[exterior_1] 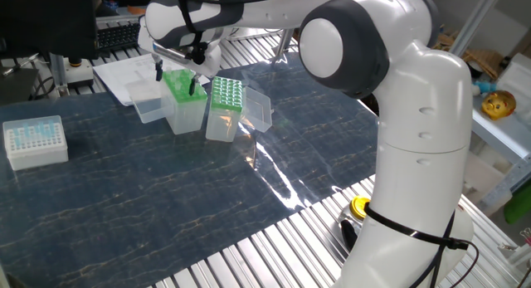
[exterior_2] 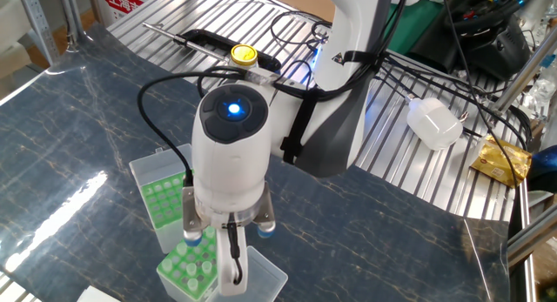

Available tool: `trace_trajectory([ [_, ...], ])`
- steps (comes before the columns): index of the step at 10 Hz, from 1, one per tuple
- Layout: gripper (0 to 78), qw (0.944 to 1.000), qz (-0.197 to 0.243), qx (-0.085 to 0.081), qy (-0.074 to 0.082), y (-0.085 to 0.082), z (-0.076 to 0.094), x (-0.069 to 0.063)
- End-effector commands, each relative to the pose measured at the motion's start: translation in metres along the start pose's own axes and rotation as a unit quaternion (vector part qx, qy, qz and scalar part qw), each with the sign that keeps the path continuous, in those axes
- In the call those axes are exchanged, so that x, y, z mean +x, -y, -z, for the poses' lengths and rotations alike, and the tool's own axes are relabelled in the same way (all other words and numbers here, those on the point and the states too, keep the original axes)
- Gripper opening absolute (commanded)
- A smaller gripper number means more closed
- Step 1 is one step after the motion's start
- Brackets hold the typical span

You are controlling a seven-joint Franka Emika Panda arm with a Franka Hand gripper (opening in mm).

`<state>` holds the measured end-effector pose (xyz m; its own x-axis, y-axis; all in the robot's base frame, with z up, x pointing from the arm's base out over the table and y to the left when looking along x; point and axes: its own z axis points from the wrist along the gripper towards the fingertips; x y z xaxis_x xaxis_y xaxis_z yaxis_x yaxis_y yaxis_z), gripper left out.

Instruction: Transfer all large pipette tips from one holder to another

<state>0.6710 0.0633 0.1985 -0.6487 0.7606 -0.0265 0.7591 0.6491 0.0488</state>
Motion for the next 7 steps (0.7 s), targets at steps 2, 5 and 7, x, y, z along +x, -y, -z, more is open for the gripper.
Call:
trace_trajectory([
  [2,77.4,1.0,0.0,-0.002,0.002,0.0034,0.0018,-0.0003],
  [5,77.4,1.0,-0.001,-0.004,0.003,0.0035,0.002,-0.0005],
  [7,77.4,1.0,-0.006,-0.004,0.003,0.0035,0.0021,-0.0005],
])
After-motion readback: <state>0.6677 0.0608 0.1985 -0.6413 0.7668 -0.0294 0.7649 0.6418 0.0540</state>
